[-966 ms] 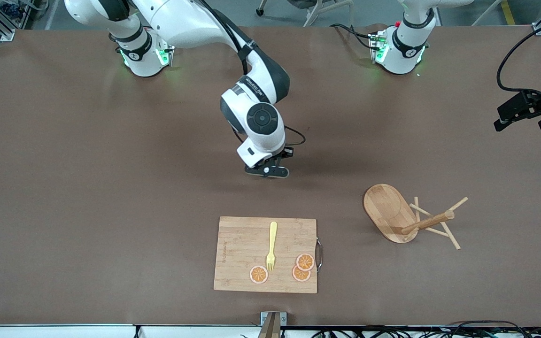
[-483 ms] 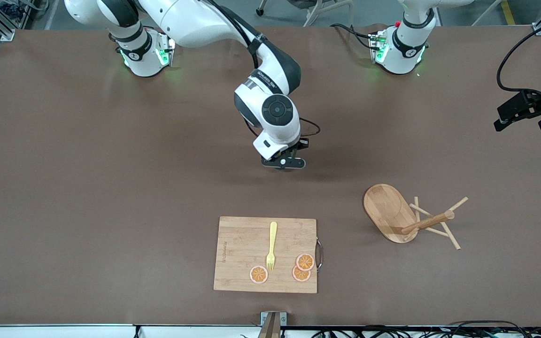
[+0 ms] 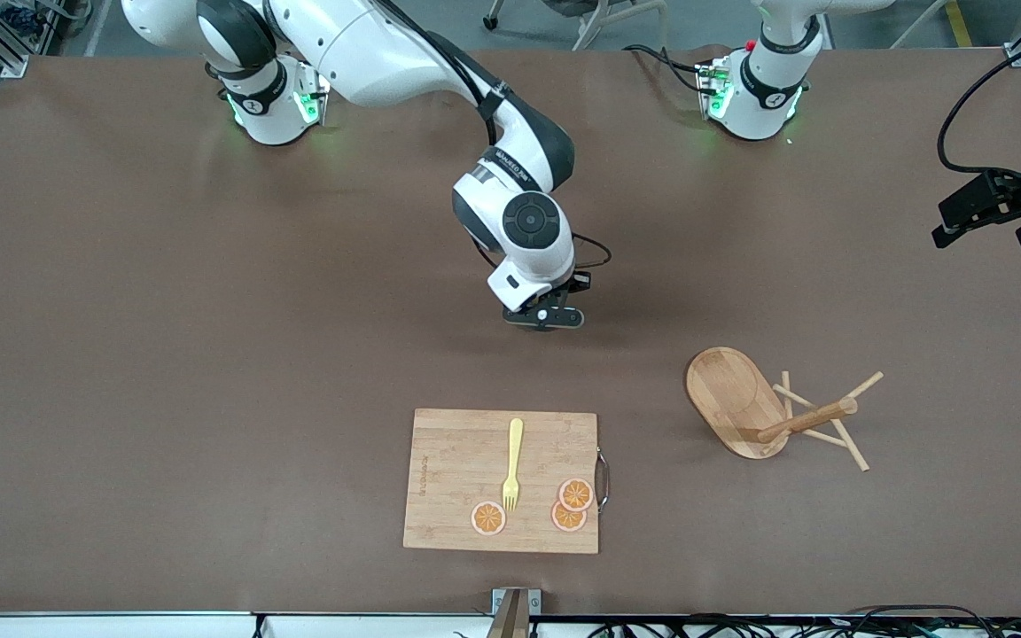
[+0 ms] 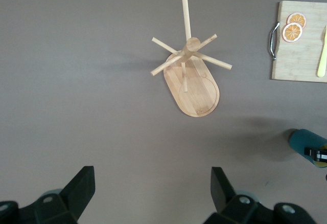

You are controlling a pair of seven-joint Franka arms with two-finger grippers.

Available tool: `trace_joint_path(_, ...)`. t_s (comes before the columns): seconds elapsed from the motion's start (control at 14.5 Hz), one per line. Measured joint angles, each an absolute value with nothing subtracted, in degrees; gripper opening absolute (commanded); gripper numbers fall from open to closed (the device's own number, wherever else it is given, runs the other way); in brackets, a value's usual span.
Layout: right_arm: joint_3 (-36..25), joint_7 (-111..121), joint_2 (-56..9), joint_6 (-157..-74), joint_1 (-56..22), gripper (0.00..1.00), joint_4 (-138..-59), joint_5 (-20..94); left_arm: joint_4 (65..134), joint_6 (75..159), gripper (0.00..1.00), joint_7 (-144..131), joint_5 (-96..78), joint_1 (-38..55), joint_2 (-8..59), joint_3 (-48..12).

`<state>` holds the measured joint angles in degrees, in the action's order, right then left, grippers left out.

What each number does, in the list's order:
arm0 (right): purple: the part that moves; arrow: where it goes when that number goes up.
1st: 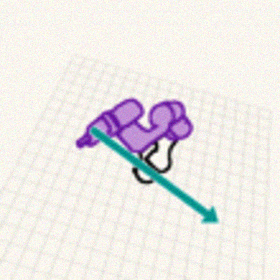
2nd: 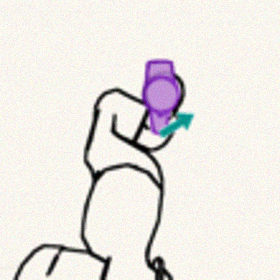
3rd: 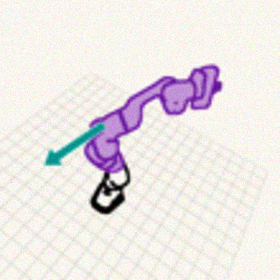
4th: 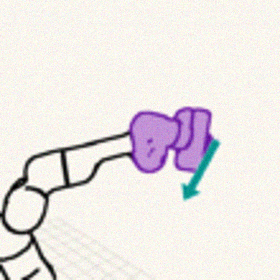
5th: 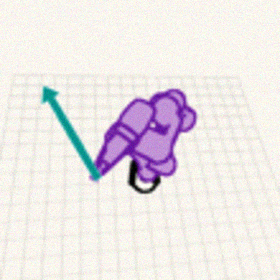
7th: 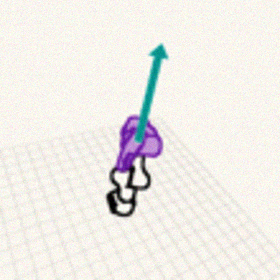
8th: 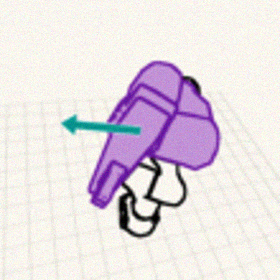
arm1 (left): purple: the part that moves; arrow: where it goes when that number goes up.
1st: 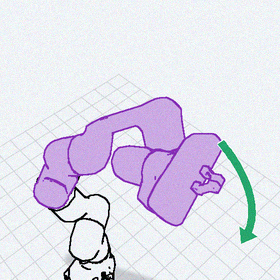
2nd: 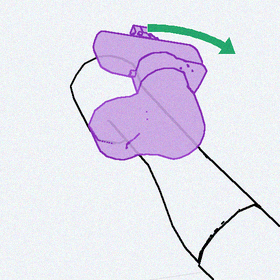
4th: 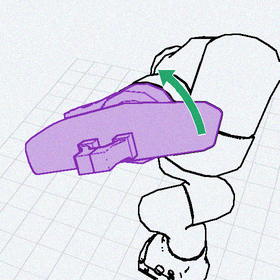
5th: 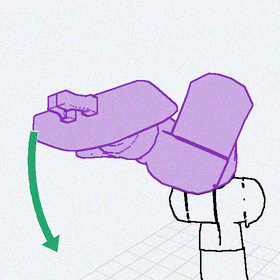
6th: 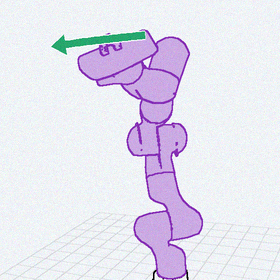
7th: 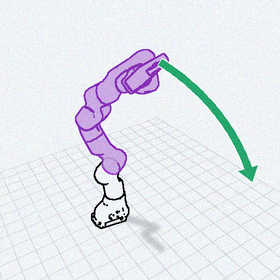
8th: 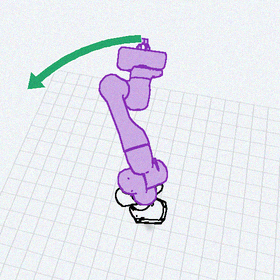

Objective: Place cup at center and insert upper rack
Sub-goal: 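Carry the teal mug with the right gripper to the table center, then lower the mug onto the table and open the right gripper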

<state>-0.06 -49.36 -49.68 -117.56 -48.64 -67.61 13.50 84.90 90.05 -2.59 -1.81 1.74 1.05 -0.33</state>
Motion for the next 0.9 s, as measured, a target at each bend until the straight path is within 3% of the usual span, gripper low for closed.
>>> trace_joint_path(0.21,0.0,-50.0,-50.4,-117.7,-49.2,0.02,-67.4,13.5,84.9,90.0,1.00,-2.6,-1.8,1.7,1.0,-0.3)
trace_joint_path(0.28,0.0,-50.2,-50.5,-117.8,-49.4,0.18,-67.3,13.5,84.9,90.0,1.00,-2.6,-1.8,1.7,1.0,-0.3)
trace_joint_path(0.41,0.0,-50.4,-50.5,-117.8,-49.5,0.94,-67.2,13.5,84.9,90.0,1.00,-2.6,-1.8,1.7,1.0,-0.3)
trace_joint_path(0.48,0.0,-50.5,-50.6,-117.8,-49.4,1.00,-67.1,13.5,84.9,90.0,1.00,-2.6,-1.8,1.7,1.0,-0.3)
trace_joint_path(0.9,-0.4,-52.9,-49.3,-111.8,-49.3,1.00,-63.4,13.5,84.9,90.0,1.00,-2.6,-2.0,2.3,1.2,-0.4)
